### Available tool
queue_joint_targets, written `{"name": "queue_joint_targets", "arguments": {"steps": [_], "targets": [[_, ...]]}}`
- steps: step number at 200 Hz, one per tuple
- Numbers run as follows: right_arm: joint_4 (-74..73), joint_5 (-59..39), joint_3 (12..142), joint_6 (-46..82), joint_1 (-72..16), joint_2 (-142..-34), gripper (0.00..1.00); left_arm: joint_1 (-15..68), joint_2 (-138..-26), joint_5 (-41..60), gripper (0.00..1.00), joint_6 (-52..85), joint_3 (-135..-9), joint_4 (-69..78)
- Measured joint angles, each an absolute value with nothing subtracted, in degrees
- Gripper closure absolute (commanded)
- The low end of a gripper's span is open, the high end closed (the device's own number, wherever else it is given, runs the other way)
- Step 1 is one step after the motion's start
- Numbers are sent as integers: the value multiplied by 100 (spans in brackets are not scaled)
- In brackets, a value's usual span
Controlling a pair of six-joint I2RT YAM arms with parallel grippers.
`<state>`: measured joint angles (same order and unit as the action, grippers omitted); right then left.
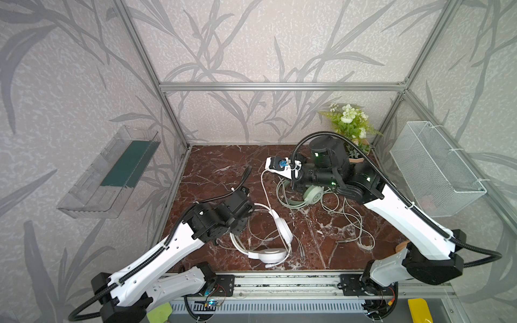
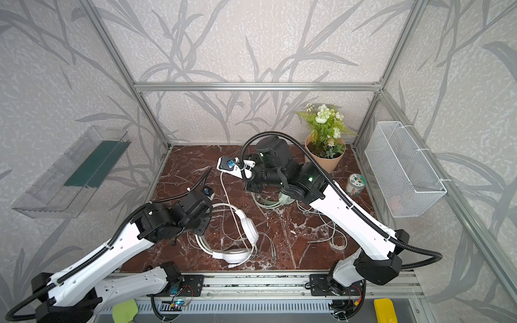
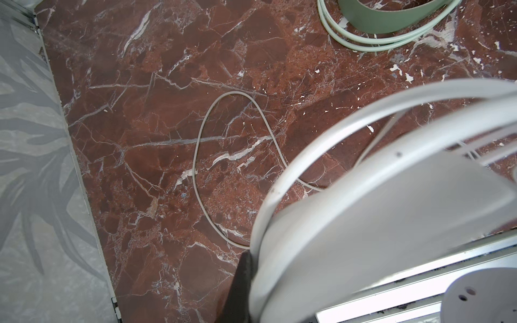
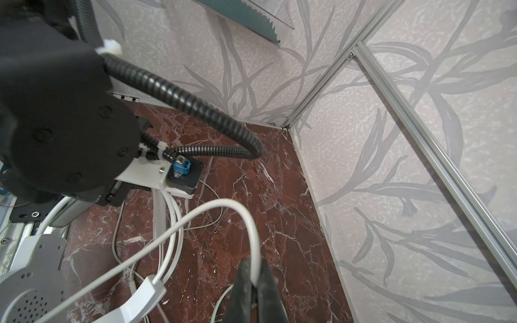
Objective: Wrap the headphones
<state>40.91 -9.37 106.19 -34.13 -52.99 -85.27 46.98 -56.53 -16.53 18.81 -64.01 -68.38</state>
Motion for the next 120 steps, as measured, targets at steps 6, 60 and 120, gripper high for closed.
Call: {"name": "queue_joint_targets", "arguments": {"steps": [6,60,120], "targets": [[4045,-969,10584,-3393,-5280,-8530,100,4698,-5607,-1649,100,1879,-6431,-6893],[3695,-1212,10538,-3232,-5194,-8917,100,4821,-5446,-1133,100,1874,-6661,-6960],[3339,-1588,10519,-2764,-4547,-9185,100,4980,-5199,-727,100,1798,-7017,-6982]]}}
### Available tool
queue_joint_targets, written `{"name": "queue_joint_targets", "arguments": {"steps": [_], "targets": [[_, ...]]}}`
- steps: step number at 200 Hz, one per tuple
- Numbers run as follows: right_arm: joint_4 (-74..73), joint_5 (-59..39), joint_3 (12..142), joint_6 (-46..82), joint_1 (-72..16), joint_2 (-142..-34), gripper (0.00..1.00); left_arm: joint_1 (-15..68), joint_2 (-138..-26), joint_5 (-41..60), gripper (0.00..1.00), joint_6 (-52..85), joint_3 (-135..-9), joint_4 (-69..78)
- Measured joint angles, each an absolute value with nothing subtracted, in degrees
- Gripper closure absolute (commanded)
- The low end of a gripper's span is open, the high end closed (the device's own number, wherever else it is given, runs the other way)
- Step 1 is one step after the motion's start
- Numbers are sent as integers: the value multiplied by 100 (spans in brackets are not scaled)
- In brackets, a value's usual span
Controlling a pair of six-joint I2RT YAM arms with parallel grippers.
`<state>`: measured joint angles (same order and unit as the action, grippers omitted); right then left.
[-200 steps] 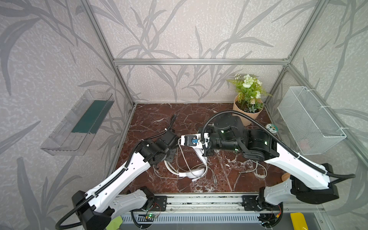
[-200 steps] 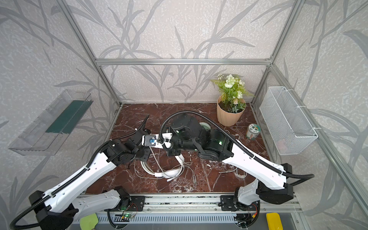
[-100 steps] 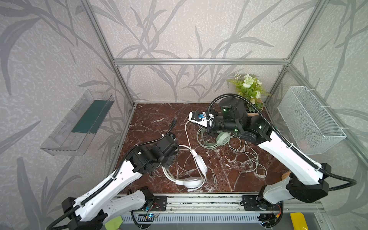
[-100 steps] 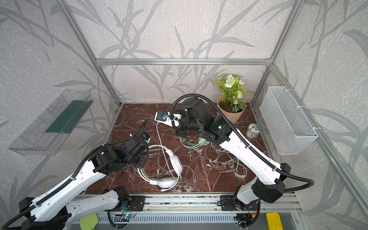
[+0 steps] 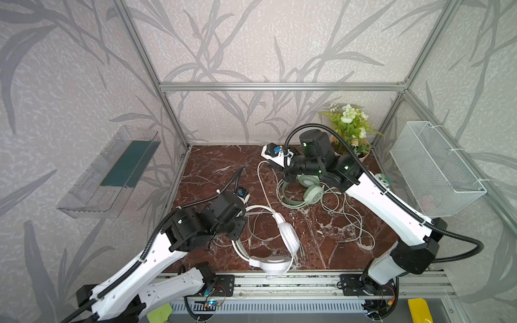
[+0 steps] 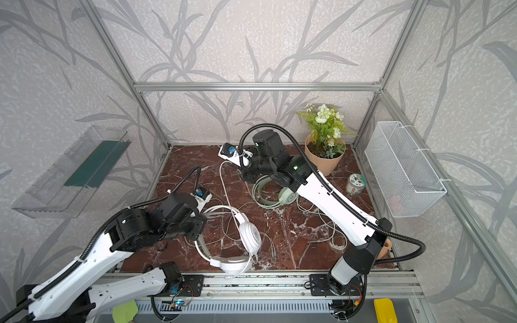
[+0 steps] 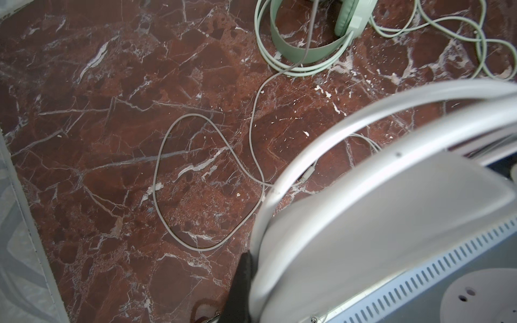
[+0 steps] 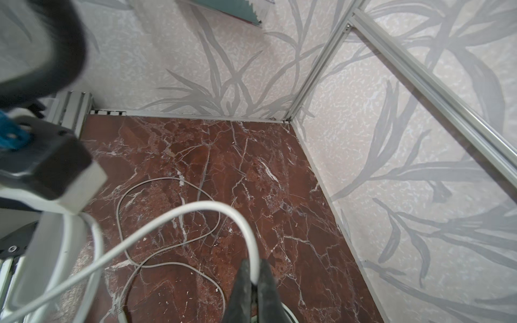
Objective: Wrap the headphones
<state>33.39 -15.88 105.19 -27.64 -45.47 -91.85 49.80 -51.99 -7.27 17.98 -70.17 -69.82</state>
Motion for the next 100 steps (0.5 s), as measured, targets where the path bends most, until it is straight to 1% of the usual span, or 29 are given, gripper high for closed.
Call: {"name": "queue_joint_targets", "arguments": {"steps": [26,100], "targets": [[3133,-1638,10455,-2550,-4366,-9229,100,5024,-5231,-694,100,1811,-7314,-6995],[2801,-1695,10186,-2086,-4375,-9612,100,5186,-5293,-475,100,1953,-7815,-6971]]}}
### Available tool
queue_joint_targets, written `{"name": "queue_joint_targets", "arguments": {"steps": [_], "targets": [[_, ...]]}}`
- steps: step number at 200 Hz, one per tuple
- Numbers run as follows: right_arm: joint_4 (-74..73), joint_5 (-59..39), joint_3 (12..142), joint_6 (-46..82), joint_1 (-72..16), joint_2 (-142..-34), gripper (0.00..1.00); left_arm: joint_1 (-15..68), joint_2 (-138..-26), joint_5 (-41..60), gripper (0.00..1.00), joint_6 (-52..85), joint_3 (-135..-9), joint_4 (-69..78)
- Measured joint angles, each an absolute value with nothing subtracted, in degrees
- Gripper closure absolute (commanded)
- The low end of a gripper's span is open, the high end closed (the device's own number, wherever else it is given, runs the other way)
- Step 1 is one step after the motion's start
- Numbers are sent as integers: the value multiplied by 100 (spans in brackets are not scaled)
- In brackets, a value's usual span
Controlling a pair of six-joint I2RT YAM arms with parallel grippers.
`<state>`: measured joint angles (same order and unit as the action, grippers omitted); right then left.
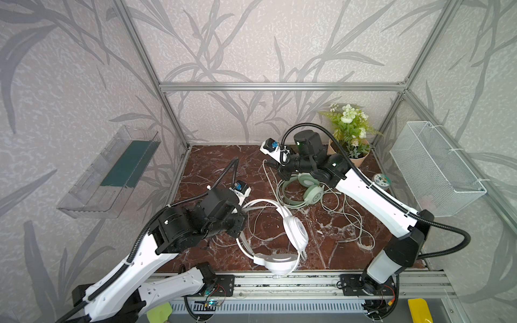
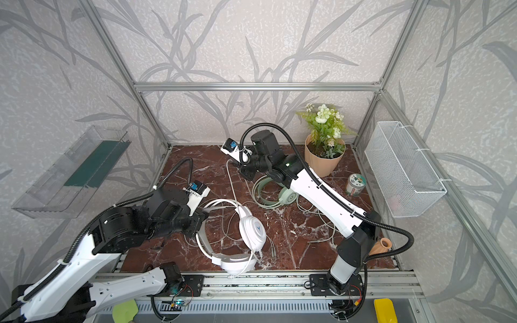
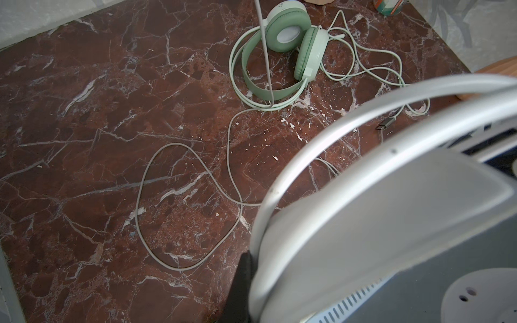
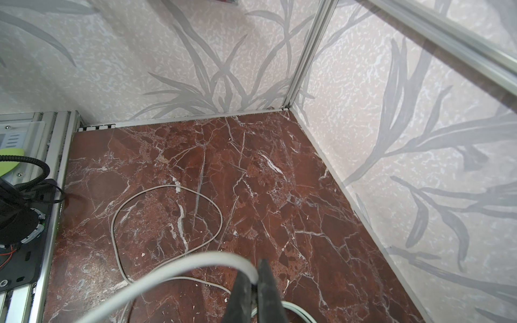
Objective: Wrap the headphones
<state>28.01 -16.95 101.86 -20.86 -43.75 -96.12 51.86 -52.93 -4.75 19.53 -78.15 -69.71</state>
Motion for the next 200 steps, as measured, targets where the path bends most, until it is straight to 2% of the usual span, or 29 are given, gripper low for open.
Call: {"name": "queue_joint_targets", "arguments": {"steps": [54,106,126,162,200], "targets": [[2432,-1616,9771,-1605,-4318,-9673,100,5212,-5140,-615,100,2174,-7981,-6709],[1872,-2099,9218,-1153,-4311,-9671,100,5212,-5107,-735,100,2408,-8086,-6420],[1671,-2257,9039,-980,-4311,-9671,92,5212,-5107,-825,100,2486,-8099,-6355],[1046,-2486,8506,-565,-4191,-9668,70,5225,-5109,-913,100,2635,-8342,-6302],[178,-2845,7537,25,-3859,-9666,62,5249,-5109,-1194,100,2880,-8796,-6311]]}}
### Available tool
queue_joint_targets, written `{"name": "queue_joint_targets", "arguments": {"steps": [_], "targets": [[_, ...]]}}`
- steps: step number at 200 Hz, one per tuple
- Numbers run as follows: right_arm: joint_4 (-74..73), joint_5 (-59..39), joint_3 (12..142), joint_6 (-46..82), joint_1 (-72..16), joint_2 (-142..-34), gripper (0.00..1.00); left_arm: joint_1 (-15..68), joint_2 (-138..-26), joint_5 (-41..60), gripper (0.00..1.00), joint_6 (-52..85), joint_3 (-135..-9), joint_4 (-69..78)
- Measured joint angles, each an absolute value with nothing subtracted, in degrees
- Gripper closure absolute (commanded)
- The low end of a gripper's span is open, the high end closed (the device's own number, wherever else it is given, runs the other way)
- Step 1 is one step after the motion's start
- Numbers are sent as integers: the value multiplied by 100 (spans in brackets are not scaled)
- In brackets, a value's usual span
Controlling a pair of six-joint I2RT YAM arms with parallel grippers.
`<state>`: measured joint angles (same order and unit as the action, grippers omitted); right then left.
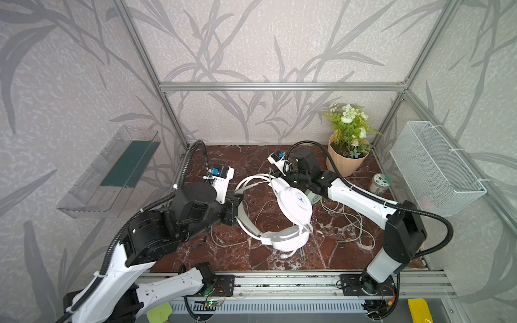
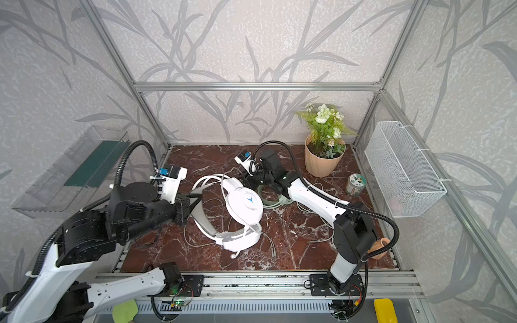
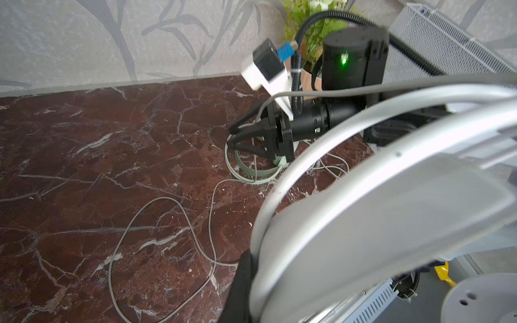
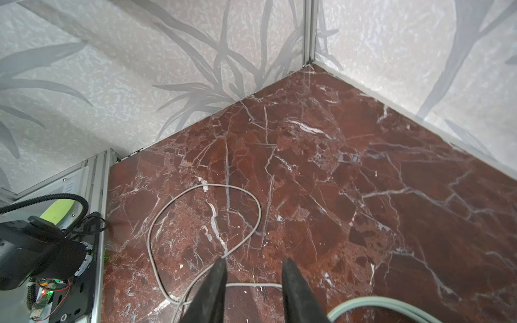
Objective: Wrap the headphones
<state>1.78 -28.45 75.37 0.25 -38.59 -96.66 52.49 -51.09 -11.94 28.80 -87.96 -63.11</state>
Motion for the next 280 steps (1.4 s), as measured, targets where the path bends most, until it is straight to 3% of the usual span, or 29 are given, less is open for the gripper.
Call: {"name": "queue_joint_targets", "arguments": {"steps": [122,174,188,218,255,280], "targets": [[-1507,-3267,5835,932,-3793,-9686,63,5249,-5511,-2311,100,3446,-10125,-7105],[-2335,-3264,5706,1258,-3870,-9972,65,5245,-5824,-2401,100,3535,-10438,-7284],[-2672,-3146,5561,1288,-3911,-10003,69,5245,-5955,-2405,100,3566,-10600,-7325],[-3616,-2930,5188,1481,-3953,-10300,91,5229,-6178,-2460,100,3605,-10875,-7505],[-4368,-2766,4908,1813,-4097,-10645,97,5004,-6337,-2561,100,3601,-11034,-7817],[-4593,-2523,4644,1839,-4519,-10613,100,4353,-6532,-2327,100,3601,-11159,-7802]]}}
